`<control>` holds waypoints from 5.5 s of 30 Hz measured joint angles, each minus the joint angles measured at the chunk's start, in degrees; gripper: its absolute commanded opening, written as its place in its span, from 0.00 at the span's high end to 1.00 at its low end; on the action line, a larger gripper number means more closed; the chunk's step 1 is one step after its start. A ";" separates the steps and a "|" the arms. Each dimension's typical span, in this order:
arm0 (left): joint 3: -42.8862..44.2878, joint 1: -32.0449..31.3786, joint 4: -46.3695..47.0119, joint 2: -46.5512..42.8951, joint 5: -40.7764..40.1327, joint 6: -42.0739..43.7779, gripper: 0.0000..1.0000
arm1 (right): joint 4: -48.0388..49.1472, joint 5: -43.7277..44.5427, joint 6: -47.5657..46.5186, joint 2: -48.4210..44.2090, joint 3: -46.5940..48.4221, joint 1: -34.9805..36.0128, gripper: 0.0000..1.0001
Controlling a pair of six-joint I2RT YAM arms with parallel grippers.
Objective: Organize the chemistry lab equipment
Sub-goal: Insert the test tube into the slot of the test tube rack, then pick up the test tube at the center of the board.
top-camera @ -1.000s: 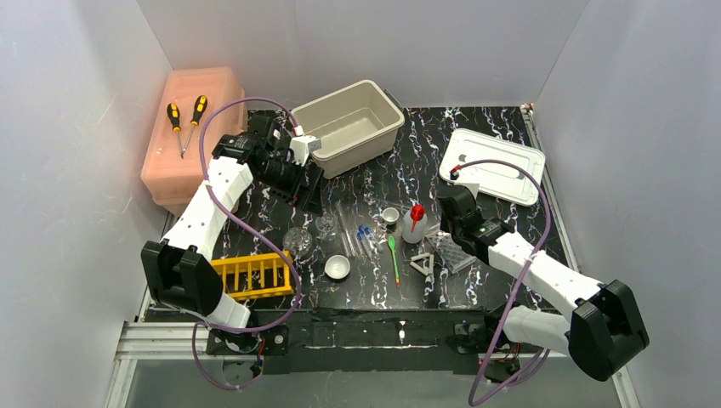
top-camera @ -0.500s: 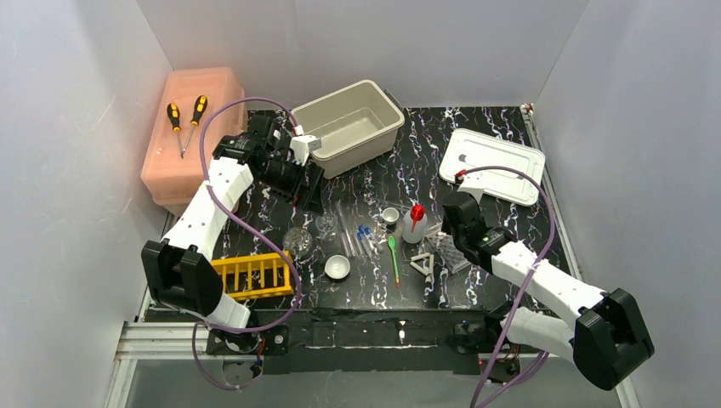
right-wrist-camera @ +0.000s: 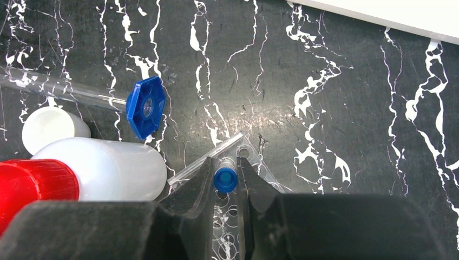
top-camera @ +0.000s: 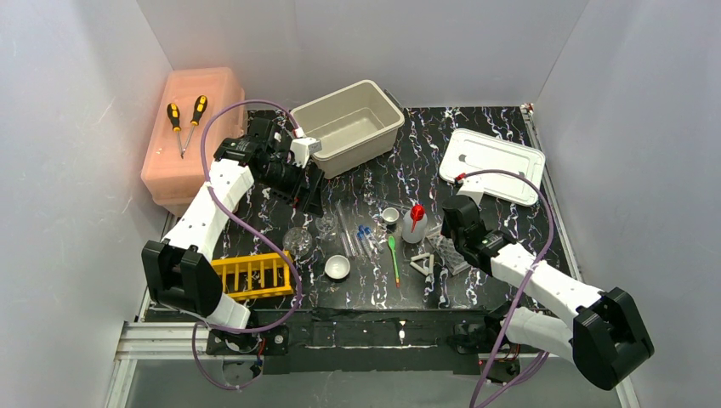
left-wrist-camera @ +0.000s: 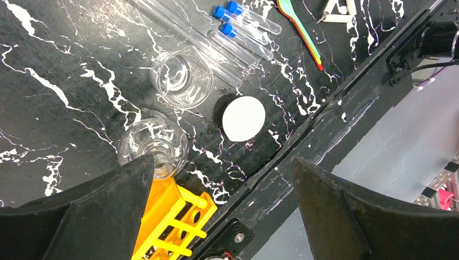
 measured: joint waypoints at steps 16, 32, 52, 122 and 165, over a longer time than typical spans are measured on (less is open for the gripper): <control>0.00 0.00 0.61 -0.31 -0.87 0.31 0.02 | -1.16 -0.50 1.44 2.23 -0.79 0.57 0.54; 0.37 0.11 0.59 -0.31 -1.14 -0.13 0.02 | -12.35 -0.46 -1.73 0.15 17.77 1.84 0.47; 2.21 5.62 0.59 -1.42 0.46 -1.88 0.02 | -14.08 -18.97 -7.80 36.98 40.24 20.26 0.64; -0.04 5.62 -1.01 -3.72 1.36 1.25 0.02 | -10.10 -18.36 -10.62 45.40 38.77 16.87 0.62; -14.80 3.72 23.41 -17.68 19.17 -14.99 0.02 | 11.65 -15.39 -1.27 26.43 45.20 25.38 0.99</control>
